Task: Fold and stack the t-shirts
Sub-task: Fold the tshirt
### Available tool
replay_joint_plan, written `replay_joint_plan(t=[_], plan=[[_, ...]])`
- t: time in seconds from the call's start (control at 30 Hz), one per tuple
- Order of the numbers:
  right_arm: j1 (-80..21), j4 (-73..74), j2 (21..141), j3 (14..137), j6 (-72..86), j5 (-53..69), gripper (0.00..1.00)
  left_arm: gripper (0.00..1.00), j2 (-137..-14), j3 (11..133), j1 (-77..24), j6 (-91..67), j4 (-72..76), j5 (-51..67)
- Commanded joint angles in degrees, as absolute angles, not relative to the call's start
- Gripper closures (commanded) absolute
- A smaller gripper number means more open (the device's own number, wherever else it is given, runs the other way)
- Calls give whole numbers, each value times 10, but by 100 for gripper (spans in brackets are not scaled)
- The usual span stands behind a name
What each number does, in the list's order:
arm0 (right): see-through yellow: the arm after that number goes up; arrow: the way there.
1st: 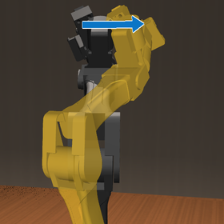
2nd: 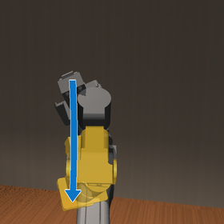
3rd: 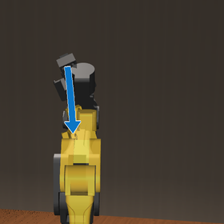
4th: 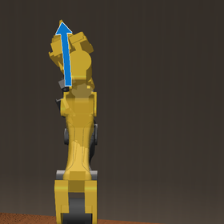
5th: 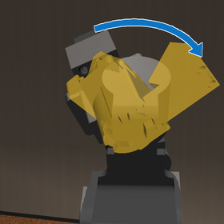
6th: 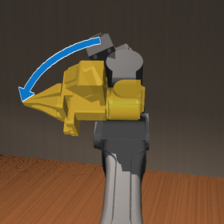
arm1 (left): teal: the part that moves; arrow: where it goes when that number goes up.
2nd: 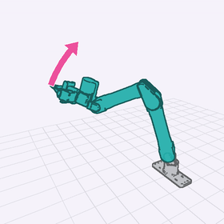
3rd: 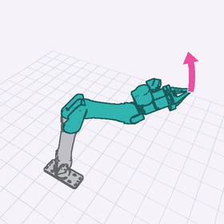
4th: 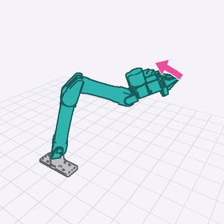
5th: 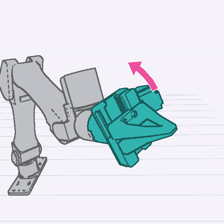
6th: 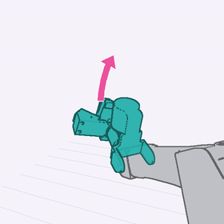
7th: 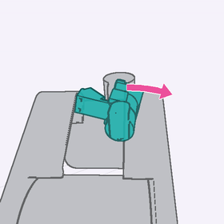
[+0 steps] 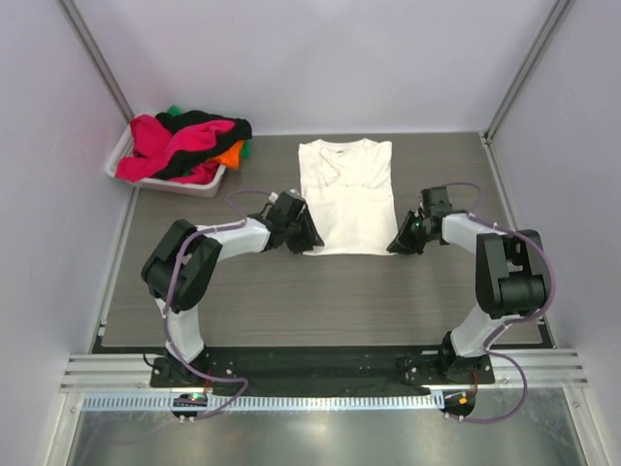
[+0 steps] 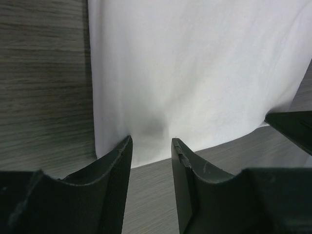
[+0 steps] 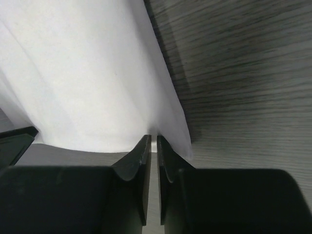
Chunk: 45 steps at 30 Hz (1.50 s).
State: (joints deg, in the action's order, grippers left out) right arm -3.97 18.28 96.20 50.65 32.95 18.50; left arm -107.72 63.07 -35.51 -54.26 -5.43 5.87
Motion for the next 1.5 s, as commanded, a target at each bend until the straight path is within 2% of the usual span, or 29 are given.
replay_joint_plan(t=[0.0,0.1,0.13,0.2,0.3,0.57,0.97,1.2,1.37,1.47], plan=[[-30,224,935,483,304,78,82,58,-1054,586,-357,-532,-114,17],[-29,261,891,490,297,50,56,43,-1008,602,-359,-509,-162,-16],[-30,270,876,497,297,36,37,35,-997,608,-360,-504,-192,-25],[-29,293,833,499,299,25,30,31,-965,620,-362,-493,-219,-50],[-29,301,796,493,308,22,27,24,-926,628,-362,-490,-248,-61],[-29,289,807,462,311,22,30,23,-883,552,-363,-525,-200,-29],[-25,194,903,458,315,44,49,28,-924,495,-378,-587,-70,-3],[-22,171,936,447,311,48,67,34,-975,497,-395,-615,-25,-11],[-21,167,937,439,310,50,73,39,-1006,507,-398,-627,-3,-16],[-20,166,939,439,309,50,75,47,-1026,515,-399,-632,7,-11]])
